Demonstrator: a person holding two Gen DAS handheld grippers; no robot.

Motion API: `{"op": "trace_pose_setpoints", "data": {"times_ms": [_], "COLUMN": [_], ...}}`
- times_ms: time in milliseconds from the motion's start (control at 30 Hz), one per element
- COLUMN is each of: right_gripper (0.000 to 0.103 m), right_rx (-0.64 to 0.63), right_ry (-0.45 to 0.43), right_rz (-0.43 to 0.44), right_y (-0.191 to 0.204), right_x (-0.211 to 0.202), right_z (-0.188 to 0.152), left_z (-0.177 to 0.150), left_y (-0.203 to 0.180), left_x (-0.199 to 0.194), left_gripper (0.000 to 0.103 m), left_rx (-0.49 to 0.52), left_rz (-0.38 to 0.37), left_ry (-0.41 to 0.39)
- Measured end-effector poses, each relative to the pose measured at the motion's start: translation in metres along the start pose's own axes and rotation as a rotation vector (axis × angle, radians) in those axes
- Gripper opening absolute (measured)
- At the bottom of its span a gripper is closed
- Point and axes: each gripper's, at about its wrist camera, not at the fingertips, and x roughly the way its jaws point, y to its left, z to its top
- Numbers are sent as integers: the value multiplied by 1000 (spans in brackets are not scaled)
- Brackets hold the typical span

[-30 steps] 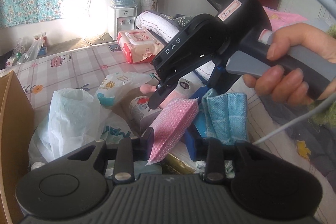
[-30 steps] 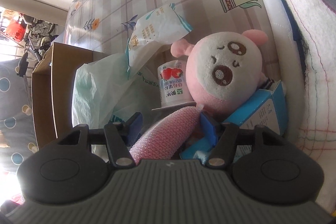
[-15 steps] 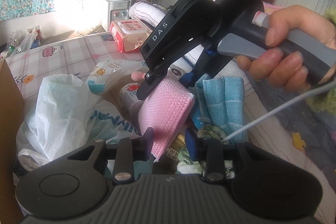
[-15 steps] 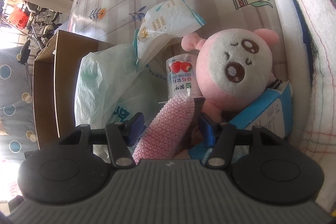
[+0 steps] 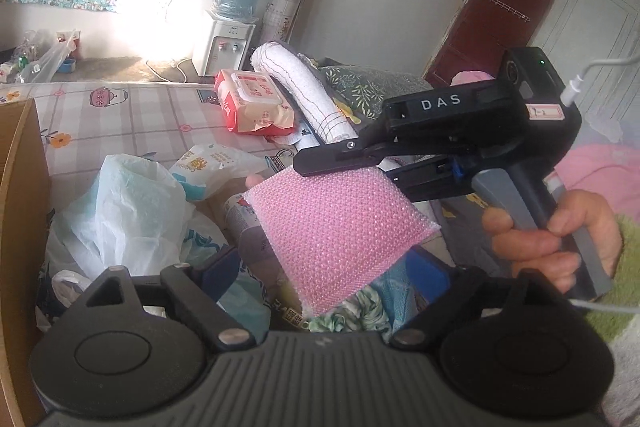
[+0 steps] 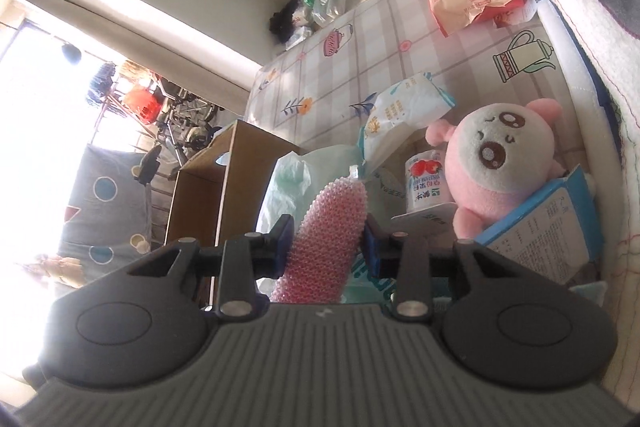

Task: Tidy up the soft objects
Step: 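Carry the pink sponge with the right gripper and release it into the box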

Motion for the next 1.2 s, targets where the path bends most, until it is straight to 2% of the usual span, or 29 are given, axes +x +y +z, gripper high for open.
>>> {"op": "trace_pose_setpoints", "data": {"times_ms": [133, 267, 367, 500, 700, 833, 900, 1000, 1067, 1200], "right_gripper": [31, 30, 30, 30, 30, 30, 30, 30, 31, 33], "right_rx": [-46, -117, -141, -177, -160, -161, -151, -166, -219, -292], "right_ry": [-54, -84, -79, -53, 30, 68, 85, 112, 123, 146], "right_rz": [58, 60, 102, 159, 239, 184, 124, 44, -31, -163], "right_y": [22, 50, 73, 112, 180, 216, 224, 233, 238, 242], "right_x": [-10, -12, -3, 27, 116, 187, 224, 271, 301, 340], "right_z": [-19, -29, -31, -28, -16, -6, -1, 5, 8, 10], "left_z": [-2, -7, -9, -7, 0, 11, 19, 26, 28, 29], "left_y": [3, 6, 18, 47, 109, 160, 187, 221, 238, 270], "left_x": [-10, -35, -59, -92, -131, -137, -137, -130, -124, -108], "left_gripper": [97, 97, 97, 96, 96, 95, 95, 91, 89, 74], "left_rx": [-44, -31, -42, -86, -174, -234, -265, -293, -297, -313], "left_rz": [-55, -23, 3, 101, 301, 420, 470, 516, 533, 544], "left_ry": [31, -21, -59, -99, -143, -117, -92, -36, 0, 81]}}
